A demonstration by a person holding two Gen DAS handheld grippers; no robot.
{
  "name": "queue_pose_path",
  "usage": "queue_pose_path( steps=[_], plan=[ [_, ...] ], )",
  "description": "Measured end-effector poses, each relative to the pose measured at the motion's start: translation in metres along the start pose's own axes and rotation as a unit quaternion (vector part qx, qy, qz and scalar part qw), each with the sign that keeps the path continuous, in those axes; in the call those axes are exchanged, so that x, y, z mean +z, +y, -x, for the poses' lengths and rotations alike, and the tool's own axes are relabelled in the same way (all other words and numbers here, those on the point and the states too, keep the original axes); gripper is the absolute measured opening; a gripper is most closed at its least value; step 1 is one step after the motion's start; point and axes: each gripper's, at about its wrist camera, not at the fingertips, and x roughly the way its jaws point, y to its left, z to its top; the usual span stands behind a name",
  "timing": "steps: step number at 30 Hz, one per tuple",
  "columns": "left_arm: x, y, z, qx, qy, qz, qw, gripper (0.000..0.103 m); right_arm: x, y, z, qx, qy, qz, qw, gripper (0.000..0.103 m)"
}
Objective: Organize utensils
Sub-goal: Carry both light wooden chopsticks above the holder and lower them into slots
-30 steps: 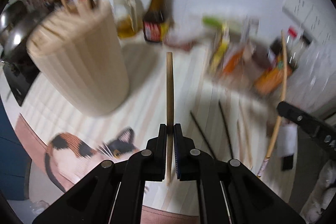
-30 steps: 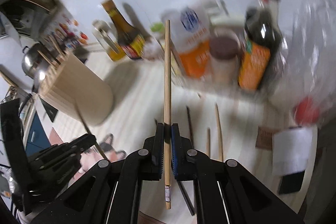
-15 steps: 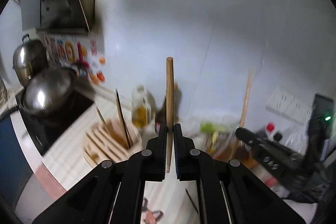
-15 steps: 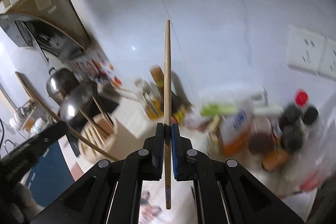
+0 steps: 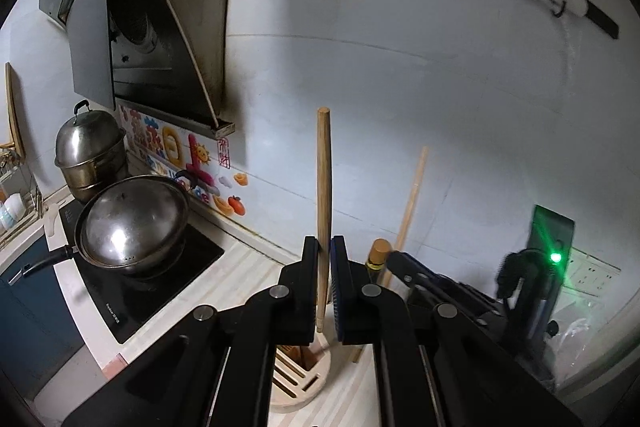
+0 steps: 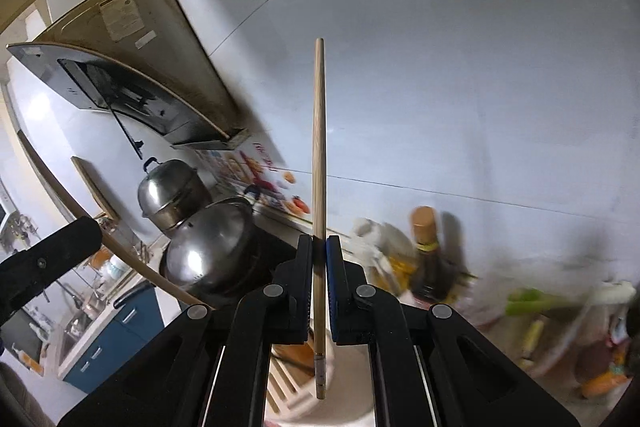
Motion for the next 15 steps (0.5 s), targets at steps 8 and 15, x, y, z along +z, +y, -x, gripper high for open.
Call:
queue_pose_path(
  steps=[8,15],
  plan=[
    [-0.010,0.014,-0.026,0.011,0.029,0.016,0.9994,0.004,-0.018,0.002,-0.044,0.011,0.008,-0.003,1.000,0.007],
    [-0.025,0.027,-0.056,0.001,0.070,0.040,0.9968,0.004,-0.033,-0.006,-0.061,0.009,0.014,-0.002,1.000,0.007]
  ],
)
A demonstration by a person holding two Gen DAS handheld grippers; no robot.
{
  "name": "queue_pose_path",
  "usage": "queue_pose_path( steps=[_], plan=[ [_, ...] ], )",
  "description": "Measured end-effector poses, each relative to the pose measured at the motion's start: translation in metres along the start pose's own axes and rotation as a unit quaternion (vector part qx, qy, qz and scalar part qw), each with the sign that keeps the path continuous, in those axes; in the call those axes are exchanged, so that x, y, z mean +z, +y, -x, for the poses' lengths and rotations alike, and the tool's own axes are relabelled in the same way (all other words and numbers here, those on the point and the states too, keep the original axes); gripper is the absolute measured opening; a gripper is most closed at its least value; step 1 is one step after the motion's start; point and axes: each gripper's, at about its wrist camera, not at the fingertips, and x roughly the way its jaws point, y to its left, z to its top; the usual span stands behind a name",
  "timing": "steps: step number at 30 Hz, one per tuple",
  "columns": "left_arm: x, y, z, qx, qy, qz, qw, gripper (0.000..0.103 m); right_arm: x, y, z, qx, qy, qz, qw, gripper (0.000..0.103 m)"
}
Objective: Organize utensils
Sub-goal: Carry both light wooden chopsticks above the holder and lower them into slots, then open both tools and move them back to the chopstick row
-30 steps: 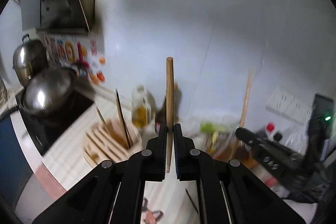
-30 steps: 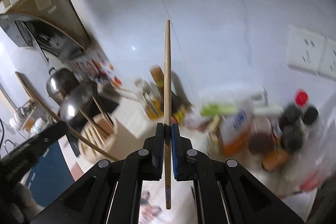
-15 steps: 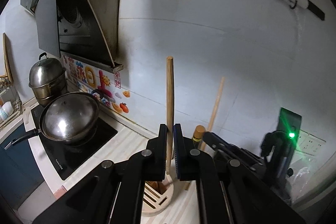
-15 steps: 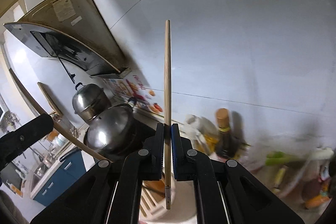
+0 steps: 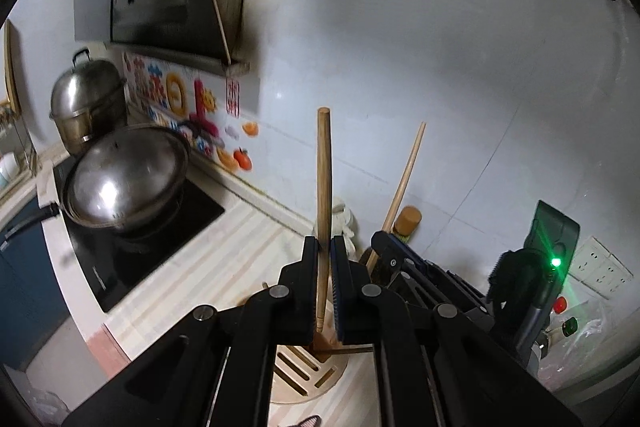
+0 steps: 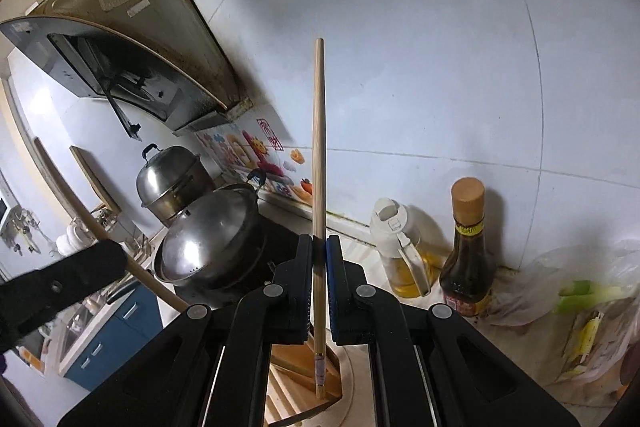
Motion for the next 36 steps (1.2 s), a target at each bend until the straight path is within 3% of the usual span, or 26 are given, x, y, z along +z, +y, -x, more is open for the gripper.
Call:
queue_pose_path(
  steps=[6,10,11,13,14,15,17,18,21,22,23,28,30,36],
  plan=[
    [-0.010,0.002,-0.019,-0.011,0.036,0.008,0.9993,0.004,-0.007,-0.005,-0.004,0.001,0.014,0.009,1.000,0.007],
    [-0.014,0.006,-0.022,-0.028,0.068,0.029,0.9969,0.006,-0.010,-0.010,-0.002,0.009,0.053,0.012,0.998,0.008],
    [-0.015,0.007,-0.020,-0.036,0.072,0.037,0.9961,0.009,-0.010,-0.012,0.003,0.012,0.061,0.014,0.998,0.009],
    [-0.015,0.009,-0.014,-0.033,0.070,0.038,0.9963,0.012,-0.011,-0.016,0.017,0.008,0.061,0.016,0.998,0.029],
    [-0.015,0.010,-0.009,-0.026,0.064,0.036,0.9970,0.018,-0.010,-0.018,0.023,0.010,0.059,0.014,0.998,0.043],
    [-0.015,0.011,-0.004,-0.021,0.058,0.035,0.9975,0.026,-0.010,-0.021,0.034,0.009,0.054,0.010,0.998,0.047],
    [-0.018,0.013,0.005,-0.002,0.049,0.031,0.9983,0.081,-0.010,-0.028,0.056,0.001,0.046,0.003,0.999,0.047],
    [-0.021,0.015,0.012,0.008,0.041,0.031,0.9987,0.086,-0.009,-0.031,0.066,-0.002,0.042,-0.001,0.999,0.047],
    [-0.033,0.018,0.029,0.025,0.023,0.023,0.9992,0.086,-0.015,-0.046,0.101,-0.024,0.032,-0.019,0.999,0.048],
    [-0.040,0.019,0.033,0.031,0.022,0.020,0.9991,0.090,-0.019,-0.052,0.114,-0.040,0.032,-0.025,0.998,0.049],
    [-0.045,0.020,0.035,0.036,0.020,0.017,0.9990,0.102,-0.022,-0.055,0.121,-0.050,0.032,-0.030,0.998,0.051],
    [-0.087,0.016,0.044,0.053,0.014,0.009,0.9984,0.103,-0.061,-0.088,0.171,-0.091,0.038,-0.064,0.993,0.069],
    [-0.104,0.012,0.040,0.048,0.027,0.005,0.9985,0.103,-0.085,-0.106,0.188,-0.120,0.046,-0.076,0.989,0.082],
    [-0.167,-0.019,-0.001,0.043,0.105,-0.031,0.9931,0.103,-0.152,-0.171,0.211,-0.203,0.105,-0.127,0.965,0.083]
  ],
)
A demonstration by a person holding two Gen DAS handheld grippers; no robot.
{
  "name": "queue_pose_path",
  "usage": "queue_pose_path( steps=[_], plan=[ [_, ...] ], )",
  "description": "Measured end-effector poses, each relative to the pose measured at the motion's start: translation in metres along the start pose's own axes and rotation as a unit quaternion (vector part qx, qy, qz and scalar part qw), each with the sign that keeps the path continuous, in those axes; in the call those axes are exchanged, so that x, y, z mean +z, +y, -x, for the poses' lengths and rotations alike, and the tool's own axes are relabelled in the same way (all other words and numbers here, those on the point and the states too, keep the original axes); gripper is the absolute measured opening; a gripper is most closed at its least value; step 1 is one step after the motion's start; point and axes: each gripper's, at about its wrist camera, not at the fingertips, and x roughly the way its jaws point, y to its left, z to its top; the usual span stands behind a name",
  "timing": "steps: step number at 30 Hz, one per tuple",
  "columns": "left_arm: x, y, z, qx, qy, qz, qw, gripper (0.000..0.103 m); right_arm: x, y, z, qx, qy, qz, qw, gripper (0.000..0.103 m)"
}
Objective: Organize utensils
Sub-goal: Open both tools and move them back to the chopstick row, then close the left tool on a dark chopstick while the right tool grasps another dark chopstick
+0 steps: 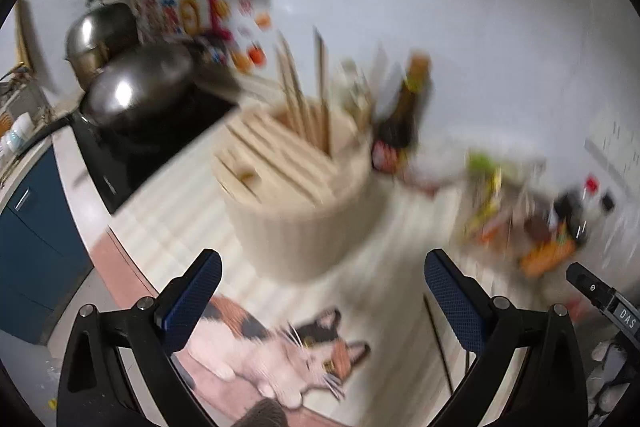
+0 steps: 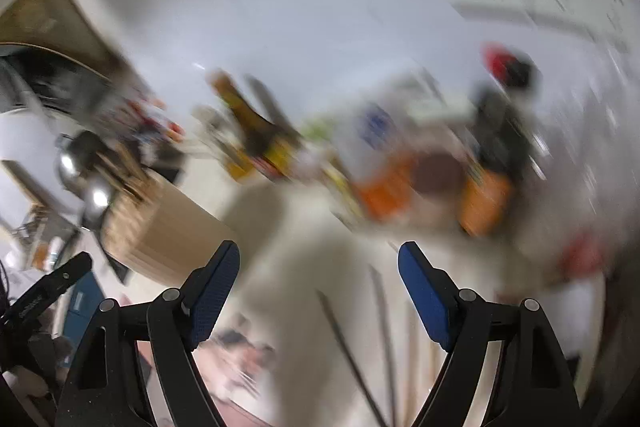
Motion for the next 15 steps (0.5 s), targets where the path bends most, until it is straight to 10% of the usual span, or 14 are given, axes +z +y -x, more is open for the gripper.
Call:
queue_pose_path(
  steps=[2,7,15],
  plan=[
    [-0.018,-0.020,-0.023,0.005,0.028,-0.021,0.9994,0.103,-0.015,-0.028,-0.013,-0.013,0.032,-0.024,0.999,0.080],
    [-0.057,-0.066,-0.080,-0.001,0.114,-0.047,0.9924,0.103,-0.046,-0.073,-0.048,-0.023,0.099,-0.055,0.993,0.025],
    [-0.091,-0.130,-0.155,-0.054,0.225,-0.051,0.9714,0.078,-0.060,-0.105,-0.079,-0.036,0.126,-0.090,0.987,0.021]
  ],
)
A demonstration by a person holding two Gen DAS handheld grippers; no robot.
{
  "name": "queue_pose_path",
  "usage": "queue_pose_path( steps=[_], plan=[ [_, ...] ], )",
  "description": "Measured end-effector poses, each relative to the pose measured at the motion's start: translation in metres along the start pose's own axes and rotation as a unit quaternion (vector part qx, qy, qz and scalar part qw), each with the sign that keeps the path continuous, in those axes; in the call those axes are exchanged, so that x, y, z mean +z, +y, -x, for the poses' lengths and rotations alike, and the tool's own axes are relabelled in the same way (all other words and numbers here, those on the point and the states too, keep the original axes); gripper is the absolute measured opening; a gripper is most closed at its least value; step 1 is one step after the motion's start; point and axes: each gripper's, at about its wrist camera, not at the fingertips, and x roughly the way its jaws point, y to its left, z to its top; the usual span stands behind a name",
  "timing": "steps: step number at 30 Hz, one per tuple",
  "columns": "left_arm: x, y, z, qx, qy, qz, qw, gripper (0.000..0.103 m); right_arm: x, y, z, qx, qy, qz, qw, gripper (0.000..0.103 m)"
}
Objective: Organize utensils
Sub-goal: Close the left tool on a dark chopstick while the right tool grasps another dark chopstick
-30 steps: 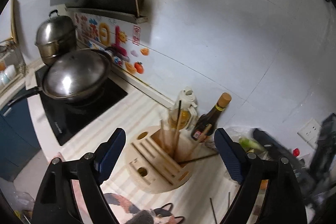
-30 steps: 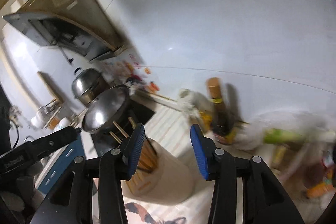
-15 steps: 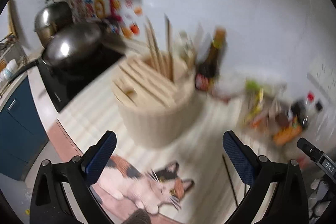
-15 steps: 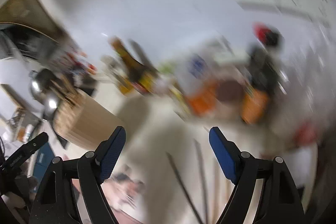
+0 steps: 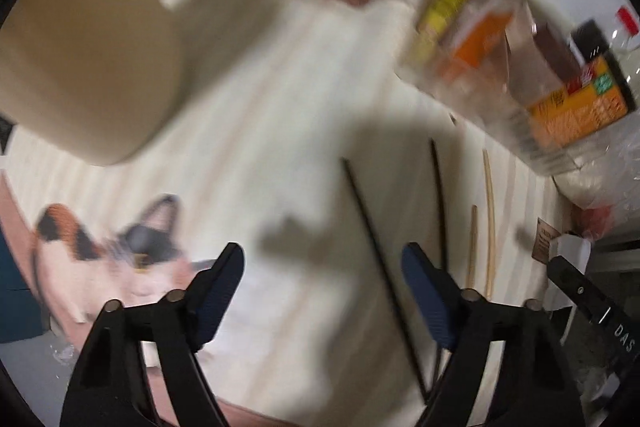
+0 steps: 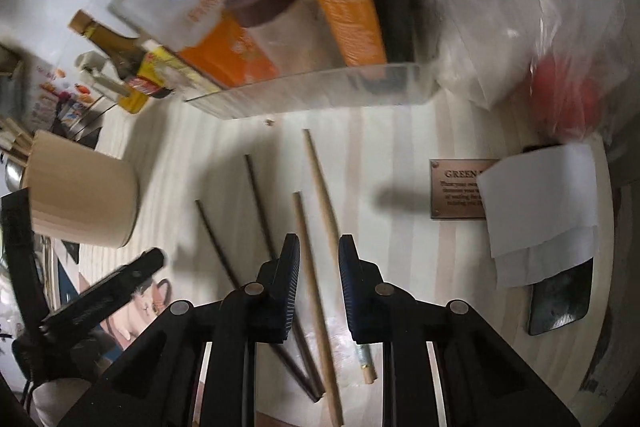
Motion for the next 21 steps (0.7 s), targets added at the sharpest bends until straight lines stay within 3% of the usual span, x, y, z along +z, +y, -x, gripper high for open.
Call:
queue_pose_path(
  steps=[3,5,7,9,12,13,21],
  plan=[
    [0.005,-0.016,-0.018,0.005,0.014,-0.013,0.9998,0.071,0.004,-0.011,-0.006,-0.007,0.002,-0.011,1.000,0.021],
    [0.007,-0.027,-0.029,0.018,0.021,-0.027,0.9993,0.055,0.006,-0.015,-0.012,-0.009,0.005,-0.017,1.000,0.021],
    [0.006,-0.036,-0.039,0.048,0.026,-0.044,0.9975,0.046,0.007,-0.018,-0.016,-0.006,0.009,-0.023,1.000,0.021],
    [0.005,-0.041,-0.044,0.060,0.025,-0.057,0.9962,0.043,0.008,-0.016,-0.019,0.000,0.012,-0.028,1.000,0.021],
    [0.005,-0.043,-0.042,0.060,0.016,-0.069,0.9957,0.024,0.009,-0.008,-0.026,0.017,0.021,-0.025,0.999,0.021],
    [0.005,-0.043,-0.042,0.062,0.013,-0.073,0.9953,0.008,0.009,-0.004,-0.027,0.019,0.024,-0.020,0.999,0.021],
    [0.002,0.004,-0.028,0.068,0.009,-0.039,0.9969,0.004,0.016,0.052,-0.061,0.025,0.071,0.066,0.995,0.021]
  ],
)
